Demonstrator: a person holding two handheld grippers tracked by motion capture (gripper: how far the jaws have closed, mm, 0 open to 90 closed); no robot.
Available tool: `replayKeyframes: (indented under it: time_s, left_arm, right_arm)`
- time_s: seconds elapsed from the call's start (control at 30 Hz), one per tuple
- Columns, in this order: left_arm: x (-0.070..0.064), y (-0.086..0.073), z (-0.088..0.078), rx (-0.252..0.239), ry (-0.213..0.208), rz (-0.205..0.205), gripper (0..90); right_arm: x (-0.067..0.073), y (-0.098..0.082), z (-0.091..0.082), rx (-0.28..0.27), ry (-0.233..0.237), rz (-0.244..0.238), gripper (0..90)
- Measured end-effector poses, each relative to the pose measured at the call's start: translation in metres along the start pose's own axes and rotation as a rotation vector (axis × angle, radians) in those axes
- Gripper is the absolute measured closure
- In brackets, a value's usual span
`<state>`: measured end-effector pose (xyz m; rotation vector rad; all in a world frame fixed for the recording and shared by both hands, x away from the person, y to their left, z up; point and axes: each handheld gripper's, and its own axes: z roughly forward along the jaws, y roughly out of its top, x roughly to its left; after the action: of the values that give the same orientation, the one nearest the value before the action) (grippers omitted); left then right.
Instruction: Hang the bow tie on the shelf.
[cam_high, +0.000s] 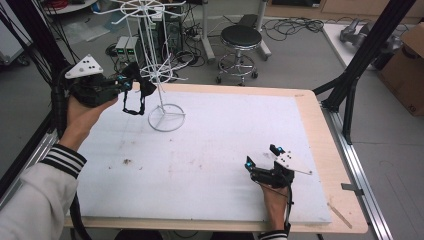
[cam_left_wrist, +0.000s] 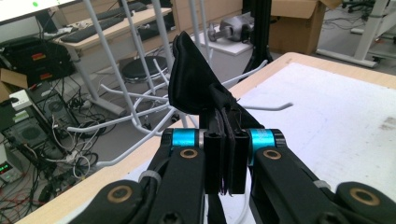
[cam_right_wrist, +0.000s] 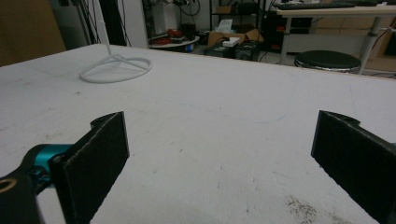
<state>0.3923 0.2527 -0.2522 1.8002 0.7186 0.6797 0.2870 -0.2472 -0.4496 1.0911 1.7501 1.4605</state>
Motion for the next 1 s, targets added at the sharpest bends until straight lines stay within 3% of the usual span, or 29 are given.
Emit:
replayKeyframes:
  time_s: [0.43,1.0]
  left_arm:
    - [0.005,0.001,0.024,0.032,0.021,0.008,87.8]
    - [0.007,-0.001,0.031,0.059,0.024,0.001,84.6]
  right_arm:
    - [0.000,0.000,0.000,0.003,0.002,-0.002,3.0]
    - [0.000,0.000,0.001,0.003,0.003,-0.006,3.0]
